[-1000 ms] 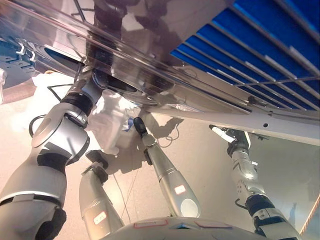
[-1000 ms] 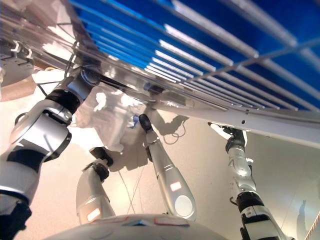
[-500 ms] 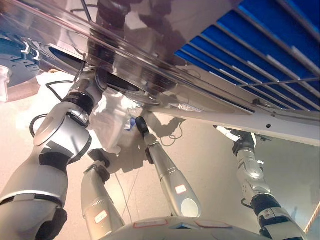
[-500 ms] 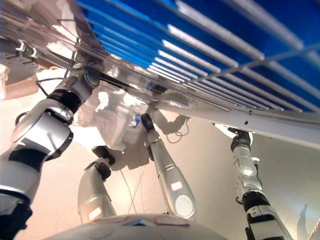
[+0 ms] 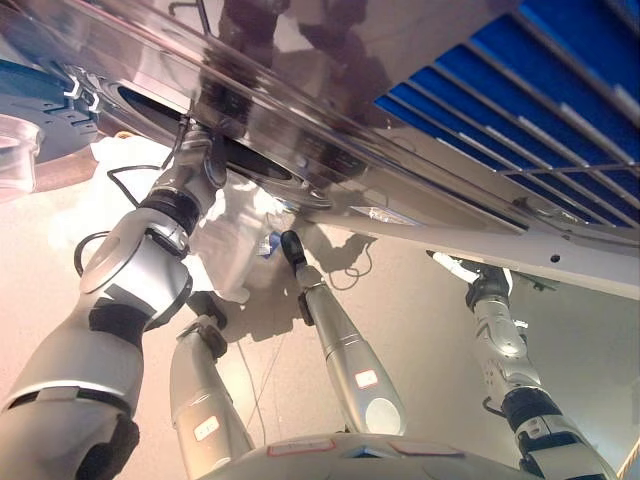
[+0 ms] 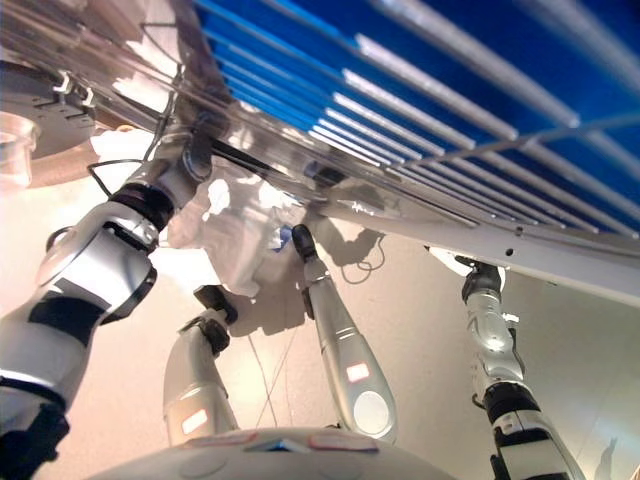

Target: Put the clothes in the basket into the washing machine.

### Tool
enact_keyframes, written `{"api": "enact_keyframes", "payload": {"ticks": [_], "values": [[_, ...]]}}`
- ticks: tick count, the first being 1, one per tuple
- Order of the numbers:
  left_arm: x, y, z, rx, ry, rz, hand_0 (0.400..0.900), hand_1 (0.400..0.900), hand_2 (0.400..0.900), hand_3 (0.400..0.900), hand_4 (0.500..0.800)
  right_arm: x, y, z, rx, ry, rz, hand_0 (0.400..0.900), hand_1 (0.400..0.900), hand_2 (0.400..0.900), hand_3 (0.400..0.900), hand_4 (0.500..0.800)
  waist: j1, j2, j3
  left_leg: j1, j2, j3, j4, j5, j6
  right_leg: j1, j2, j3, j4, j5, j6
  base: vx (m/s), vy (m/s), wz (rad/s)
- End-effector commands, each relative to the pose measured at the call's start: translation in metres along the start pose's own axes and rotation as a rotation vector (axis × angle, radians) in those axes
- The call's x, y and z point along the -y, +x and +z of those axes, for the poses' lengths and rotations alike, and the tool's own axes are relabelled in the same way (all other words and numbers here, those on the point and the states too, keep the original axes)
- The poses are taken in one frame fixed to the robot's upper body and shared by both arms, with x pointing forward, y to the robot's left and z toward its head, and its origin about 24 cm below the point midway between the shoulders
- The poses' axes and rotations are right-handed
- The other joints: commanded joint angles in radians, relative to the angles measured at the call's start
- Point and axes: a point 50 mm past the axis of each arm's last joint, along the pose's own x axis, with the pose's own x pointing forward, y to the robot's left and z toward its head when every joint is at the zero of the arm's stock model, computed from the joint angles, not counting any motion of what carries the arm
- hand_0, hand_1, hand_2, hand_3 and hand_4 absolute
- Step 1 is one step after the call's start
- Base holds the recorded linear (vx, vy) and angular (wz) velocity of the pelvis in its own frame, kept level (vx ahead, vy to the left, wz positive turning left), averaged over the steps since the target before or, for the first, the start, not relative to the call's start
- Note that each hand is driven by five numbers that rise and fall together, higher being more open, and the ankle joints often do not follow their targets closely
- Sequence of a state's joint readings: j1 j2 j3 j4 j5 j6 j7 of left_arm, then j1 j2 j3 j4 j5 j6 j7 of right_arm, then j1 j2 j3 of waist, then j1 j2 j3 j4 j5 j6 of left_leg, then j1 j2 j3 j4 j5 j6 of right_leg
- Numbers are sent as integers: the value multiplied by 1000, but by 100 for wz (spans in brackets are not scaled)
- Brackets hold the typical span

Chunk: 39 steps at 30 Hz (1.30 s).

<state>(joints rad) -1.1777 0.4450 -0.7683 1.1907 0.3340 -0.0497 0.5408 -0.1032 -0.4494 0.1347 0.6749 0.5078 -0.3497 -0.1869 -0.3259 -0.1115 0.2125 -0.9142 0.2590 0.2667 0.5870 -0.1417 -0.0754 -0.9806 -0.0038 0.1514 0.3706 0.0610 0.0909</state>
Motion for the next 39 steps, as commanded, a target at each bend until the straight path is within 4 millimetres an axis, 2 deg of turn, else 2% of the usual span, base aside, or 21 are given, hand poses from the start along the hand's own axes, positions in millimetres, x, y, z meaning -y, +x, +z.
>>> {"api": "enact_keyframes", "payload": {"ticks": [1,2,8,21,23,25,31,34,36,37,39], "values": [[-16,5,14,89,-28,133,900,900,900,900,800,46,-2,26,135,-81,-120,900,900,900,900,800,-47,53,0,27,50,-91,55,-61,-44,10,29,-52,-7,-25,4,-19,-8,8],[-5,-1,12,82,-31,109,900,900,900,900,800,46,-2,27,139,-81,-128,900,900,900,900,800,-42,53,5,23,48,-95,60,-61,-43,8,27,-56,1,-30,3,-18,-9,8],[17,-17,8,75,-32,59,900,900,900,900,800,44,-2,26,143,-74,-136,900,900,900,900,800,-28,54,12,14,42,-106,66,-58,-41,5,19,-67,22,-42,-1,-14,-13,9],[56,-50,-3,24,-76,-34,900,900,900,900,800,41,-3,23,144,-67,-150,900,900,900,900,800,-2,55,26,16,27,-118,60,-48,-36,14,6,-82,40,-55,-6,-9,-7,6],[70,-65,-7,7,-98,-78,900,900,900,900,800,42,-4,21,140,-61,-164,900,900,900,900,800,7,57,34,19,22,-118,56,-46,-35,16,2,-82,41,-56,-7,-12,-3,8],[77,-73,-10,-9,-114,-104,900,900,900,900,800,43,-5,19,133,-52,-175,900,900,900,900,800,11,58,38,21,19,-117,56,-45,-34,18,0,-83,41,-57,-7,-13,2,7],[97,-99,-6,-32,-312,-199,900,900,900,900,800,43,-5,16,117,-37,-190,900,900,900,900,800,32,65,49,30,8,-120,50,-34,-32,27,-10,-94,53,-63,-10,-16,-5,9],[107,-114,-7,-117,-494,-237,900,900,900,900,800,43,-7,11,94,-32,-187,900,900,900,900,800,43,66,51,45,1,-122,38,-27,-31,41,-16,-100,53,-64,-12,-13,-14,11],[117,-130,-14,-238,-648,-260,900,900,900,900,800,40,-7,6,70,-26,-182,900,900,900,900,800,53,65,53,67,-7,-123,24,-18,-32,63,-21,-106,49,-64,-13,-6,-16,11],[117,-130,-14,-239,-648,-260,900,900,900,900,800,40,-7,6,69,-26,-181,900,900,900,900,800,52,64,54,68,-8,-122,23,-18,-32,64,-21,-106,49,-64,-13,-2,-12,10],[127,-146,-20,-327,-736,-281,900,900,900,900,800,40,-9,1,46,-21,-181,900,900,900,900,800,60,62,58,91,-13,-125,9,-11,-34,88,-25,-110,43,-64,-14,-5,-15,9]]}}
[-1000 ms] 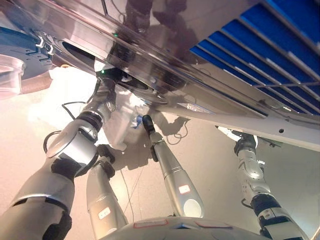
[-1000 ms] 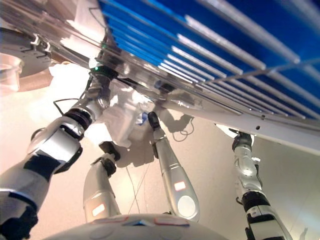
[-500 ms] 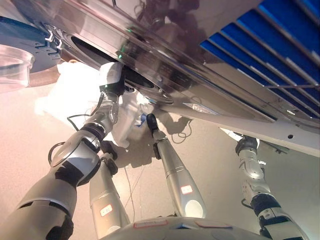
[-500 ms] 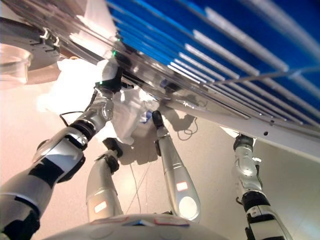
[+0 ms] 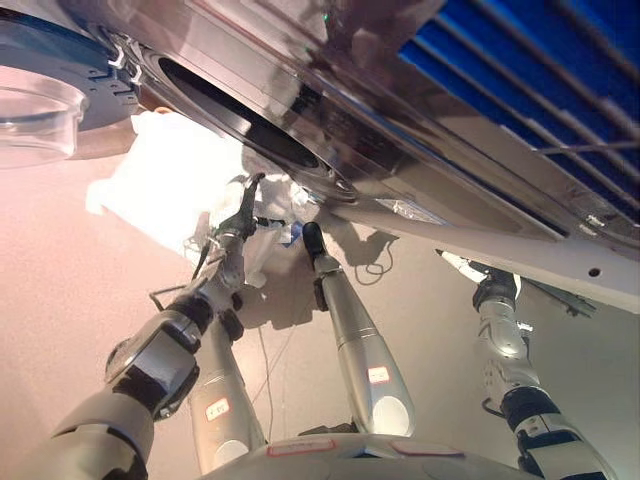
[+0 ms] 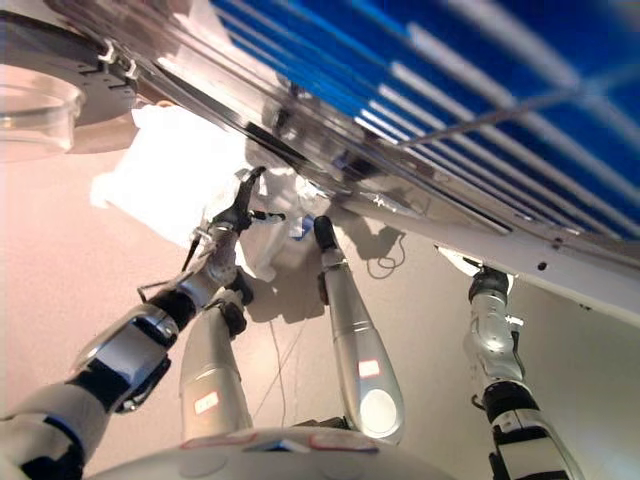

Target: Put the clothes in the basket into the washing machine.

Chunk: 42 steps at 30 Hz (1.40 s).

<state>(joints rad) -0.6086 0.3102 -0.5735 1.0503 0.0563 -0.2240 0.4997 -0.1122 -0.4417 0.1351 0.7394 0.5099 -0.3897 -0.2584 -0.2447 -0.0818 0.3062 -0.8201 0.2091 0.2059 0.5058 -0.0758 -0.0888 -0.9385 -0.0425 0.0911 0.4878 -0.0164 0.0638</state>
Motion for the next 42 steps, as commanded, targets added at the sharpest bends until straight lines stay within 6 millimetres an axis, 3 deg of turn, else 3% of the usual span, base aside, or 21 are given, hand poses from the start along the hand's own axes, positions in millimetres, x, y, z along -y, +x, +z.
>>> {"api": "enact_keyframes", "payload": {"ticks": [1,6,9,14,15,19,26,31,32,42], "values": [[1,-7,-4,-35,-263,32,900,900,900,900,800,32,-5,6,45,-15,-81,900,900,900,900,800,-16,30,-35,10,34,-64,81,-73,-21,60,11,-50,-79,14,14,-1,-21,14],[15,-30,-38,-216,-576,-22,900,900,900,900,800,33,-7,-6,-27,-12,-79,900,900,900,900,800,8,31,-27,99,10,-70,22,-52,-21,140,-4,-60,-90,9,13,22,-17,17],[20,-43,-53,-275,-617,-40,900,900,900,900,800,32,-10,-18,-86,-16,-73,900,900,900,900,800,28,35,-28,165,-8,-84,-21,-39,-21,204,-12,-71,-96,-2,12,76,-32,25],[29,-62,-77,-370,-606,-91,900,900,900,900,800,37,-17,-42,-211,-55,-69,900,900,900,900,800,57,46,-23,279,-37,-112,-107,-9,-23,330,-29,-99,-138,-6,15,58,-19,23],[29,-66,-83,-402,-611,-93,900,900,900,900,800,37,-17,-46,-237,-62,-65,900,900,900,900,800,58,44,-26,294,-48,-111,-142,32,-17,346,-38,-107,-163,20,12,4,-3,22],[35,-88,-109,-537,-609,-119,900,900,900,900,800,39,-24,-66,-360,-98,-60,900,900,900,900,800,81,58,-49,401,-60,-119,-246,68,-20,443,-47,-118,-221,31,23,77,8,17],[57,-135,-137,-705,-556,-253,900,900,900,900,800,47,-54,-106,-613,-201,-36,900,900,900,900,800,125,91,-135,584,-71,-137,-444,141,-31,620,-76,-153,-377,67,45,114,22,18],[61,-160,-153,-792,-514,-305,900,900,900,900,800,49,-69,-120,-699,-236,-9,900,900,900,900,800,141,96,-184,657,-67,-137,-519,170,-35,691,-86,-172,-446,89,53,93,12,11],[61,-172,-160,-836,-500,-319,900,900,900,900,800,48,-76,-126,-734,-255,14,900,900,900,900,800,151,97,-214,687,-67,-138,-552,182,-39,720,-88,-181,-475,99,59,111,18,12],[60,-190,-170,-881,-499,-317,900,900,900,900,800,47,-105,-146,-843,-278,59,900,900,900,900,800,179,89,-290,747,-65,-159,-593,193,-50,815,-95,-221,-524,104,73,75,13,15]]}}
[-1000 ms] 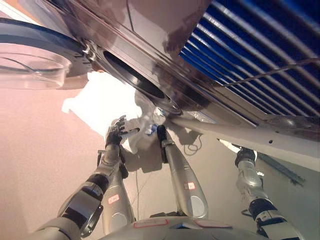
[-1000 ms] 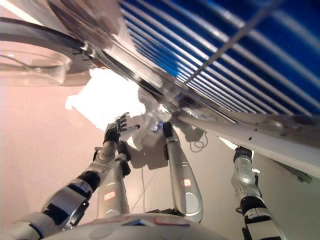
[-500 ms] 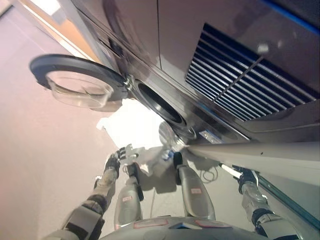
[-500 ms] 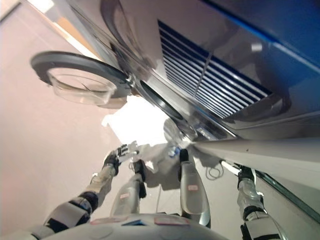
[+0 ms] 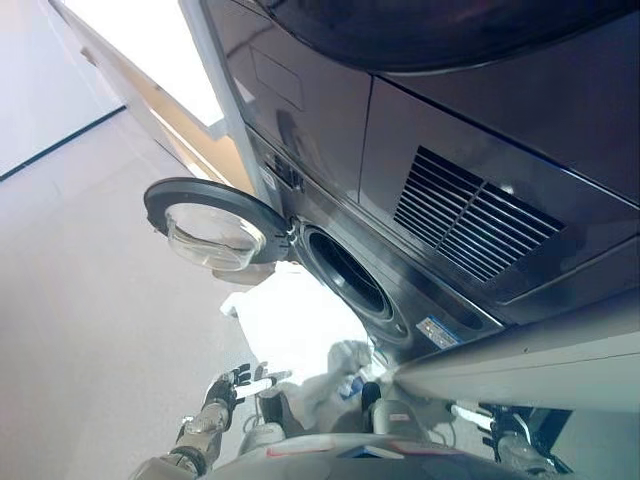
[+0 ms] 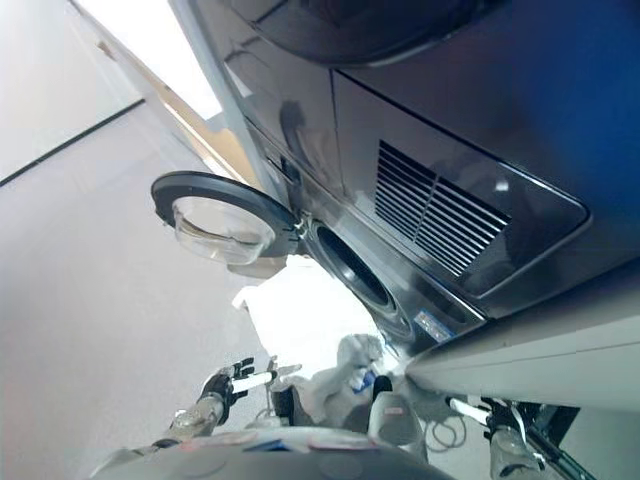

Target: Put the clothes in the basket into the washing machine.

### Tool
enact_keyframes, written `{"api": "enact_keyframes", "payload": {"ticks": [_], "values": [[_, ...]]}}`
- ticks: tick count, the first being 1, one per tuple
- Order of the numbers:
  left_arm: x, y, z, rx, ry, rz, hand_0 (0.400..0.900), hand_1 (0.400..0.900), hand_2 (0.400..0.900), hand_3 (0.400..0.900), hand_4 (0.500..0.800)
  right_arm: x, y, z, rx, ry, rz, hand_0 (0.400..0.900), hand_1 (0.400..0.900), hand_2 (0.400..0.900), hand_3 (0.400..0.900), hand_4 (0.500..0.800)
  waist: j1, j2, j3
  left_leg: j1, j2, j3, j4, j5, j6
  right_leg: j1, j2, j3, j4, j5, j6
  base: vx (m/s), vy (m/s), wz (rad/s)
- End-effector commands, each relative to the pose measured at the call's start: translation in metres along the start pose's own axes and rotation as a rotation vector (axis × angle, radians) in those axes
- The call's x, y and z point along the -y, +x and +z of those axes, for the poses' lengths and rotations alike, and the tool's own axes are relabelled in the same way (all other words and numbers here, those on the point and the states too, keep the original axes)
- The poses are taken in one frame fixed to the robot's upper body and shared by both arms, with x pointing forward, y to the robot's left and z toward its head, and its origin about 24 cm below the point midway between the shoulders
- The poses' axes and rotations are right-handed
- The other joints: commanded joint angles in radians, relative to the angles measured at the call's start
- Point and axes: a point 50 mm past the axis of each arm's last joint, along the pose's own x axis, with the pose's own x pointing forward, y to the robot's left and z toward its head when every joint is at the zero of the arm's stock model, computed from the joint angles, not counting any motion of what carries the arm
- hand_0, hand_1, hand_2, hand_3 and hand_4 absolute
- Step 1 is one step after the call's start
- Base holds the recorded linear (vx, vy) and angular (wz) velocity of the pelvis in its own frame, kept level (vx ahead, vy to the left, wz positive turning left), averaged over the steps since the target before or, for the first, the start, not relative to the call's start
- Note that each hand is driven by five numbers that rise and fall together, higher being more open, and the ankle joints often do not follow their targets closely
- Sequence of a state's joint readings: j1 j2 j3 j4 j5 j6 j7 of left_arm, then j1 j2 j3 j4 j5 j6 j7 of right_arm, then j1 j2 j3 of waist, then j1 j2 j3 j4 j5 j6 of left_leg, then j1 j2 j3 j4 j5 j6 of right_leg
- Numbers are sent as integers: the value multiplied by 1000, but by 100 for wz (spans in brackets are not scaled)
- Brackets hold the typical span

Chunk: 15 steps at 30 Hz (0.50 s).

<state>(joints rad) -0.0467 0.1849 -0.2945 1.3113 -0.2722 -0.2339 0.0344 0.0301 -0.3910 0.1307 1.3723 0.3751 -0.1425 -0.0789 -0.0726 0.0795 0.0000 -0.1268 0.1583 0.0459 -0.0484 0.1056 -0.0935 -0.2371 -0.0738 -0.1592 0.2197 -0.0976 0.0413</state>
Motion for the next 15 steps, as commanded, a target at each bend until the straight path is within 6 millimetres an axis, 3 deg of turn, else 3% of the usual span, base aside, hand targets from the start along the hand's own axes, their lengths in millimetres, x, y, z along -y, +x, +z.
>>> {"api": "enact_keyframes", "payload": {"ticks": [1,8,15], "values": [[-23,3,14,29,6,65,900,900,900,900,800,-34,1,24,86,-1,122,900,900,900,900,800,8,-76,7,64,-15,0,-39,7,-45,131,-65,25,-257,181,96,93,18,7],[-26,0,0,-20,12,59,900,900,900,900,800,-36,-2,5,34,-14,139,900,900,900,900,800,16,-86,-20,102,-19,-4,-39,-11,-38,177,-72,15,-258,169,103,66,12,0],[-28,-2,-6,-43,11,62,900,900,900,900,800,-37,-3,2,26,-20,146,900,900,900,900,800,17,-88,-34,114,-24,-3,-39,-22,-33,189,-79,17,-256,166,109,14,6,1]]}}
